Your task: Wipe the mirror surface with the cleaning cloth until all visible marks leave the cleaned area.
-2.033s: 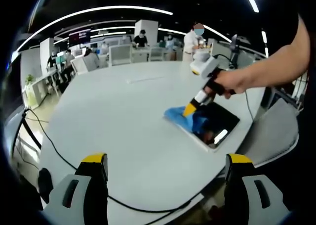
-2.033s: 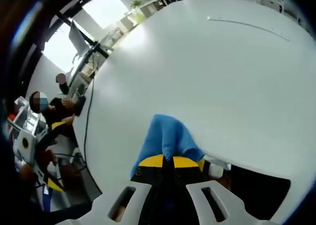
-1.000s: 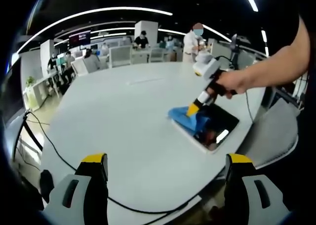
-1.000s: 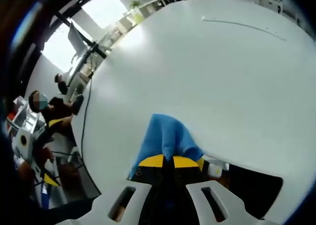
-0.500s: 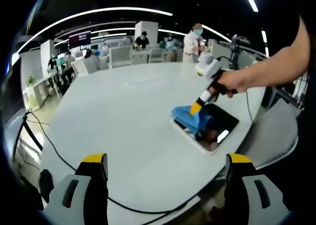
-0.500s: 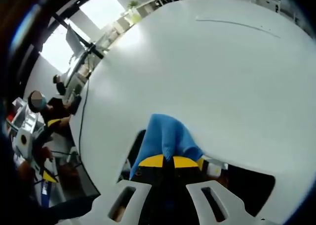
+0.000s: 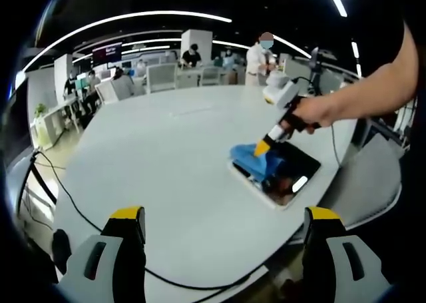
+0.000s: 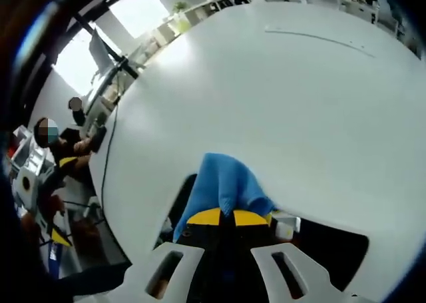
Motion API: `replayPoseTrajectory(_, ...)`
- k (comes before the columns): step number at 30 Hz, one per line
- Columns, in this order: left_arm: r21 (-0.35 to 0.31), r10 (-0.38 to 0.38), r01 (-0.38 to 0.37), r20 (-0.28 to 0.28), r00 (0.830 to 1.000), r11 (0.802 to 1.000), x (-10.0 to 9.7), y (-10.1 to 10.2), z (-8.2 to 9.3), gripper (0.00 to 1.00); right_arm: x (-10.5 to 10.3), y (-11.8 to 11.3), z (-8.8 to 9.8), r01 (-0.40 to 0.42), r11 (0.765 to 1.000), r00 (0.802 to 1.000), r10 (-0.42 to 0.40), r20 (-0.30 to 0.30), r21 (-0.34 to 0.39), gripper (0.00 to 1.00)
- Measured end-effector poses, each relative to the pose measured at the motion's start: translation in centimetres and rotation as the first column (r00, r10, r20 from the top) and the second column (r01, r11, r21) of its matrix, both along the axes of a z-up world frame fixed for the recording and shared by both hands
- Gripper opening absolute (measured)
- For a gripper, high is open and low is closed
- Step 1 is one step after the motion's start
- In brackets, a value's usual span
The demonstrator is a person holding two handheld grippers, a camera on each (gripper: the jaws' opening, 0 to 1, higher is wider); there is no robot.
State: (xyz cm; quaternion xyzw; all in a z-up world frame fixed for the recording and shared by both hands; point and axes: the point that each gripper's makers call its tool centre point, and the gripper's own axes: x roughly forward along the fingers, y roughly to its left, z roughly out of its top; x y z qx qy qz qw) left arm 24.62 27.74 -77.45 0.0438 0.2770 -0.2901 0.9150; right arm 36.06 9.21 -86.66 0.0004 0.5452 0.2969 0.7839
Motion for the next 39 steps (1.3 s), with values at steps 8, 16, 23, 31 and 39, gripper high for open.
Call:
replayPoseTrajectory(8, -0.001, -0.007, 0.007, 0.013, 1.000, 1.000, 0.4, -0.5, 0.5, 0.99, -0.9, -0.3, -0.1, 0.002, 1.000, 1.000, -0.002, -0.002, -0.006, 0.00)
replayPoseTrajectory(16, 0.001, -0.017, 0.017, 0.027, 0.999, 1.000, 0.5, -1.0, 0.7, 0.99, -2.0, -0.3, -0.1, 0.004, 1.000, 1.000, -0.004, -0.003, -0.004, 0.00)
replayPoseTrajectory(23, 0.002, -0.022, 0.022, 0.027, 0.999, 1.000, 0.4, -1.3, 0.7, 0.99, -3.1, -0.4, 0.0, 0.003, 1.000, 1.000, -0.003, -0.012, 0.003, 0.00)
replayPoseTrajectory(31, 0.009, -0.026, 0.026, 0.028, 0.999, 1.000, 0.3, -1.3, 0.9, 0.99, -4.0, -0.4, -0.1, -0.002, 1.000, 1.000, 0.002, -0.023, 0.006, 0.00)
replayPoseTrajectory(39, 0.010, -0.028, 0.027, 0.026, 0.999, 1.000, 0.0, -1.4, 0.9, 0.99, -5.0, -0.5, -0.1, -0.008, 1.000, 1.000, 0.008, -0.030, 0.010, 0.00)
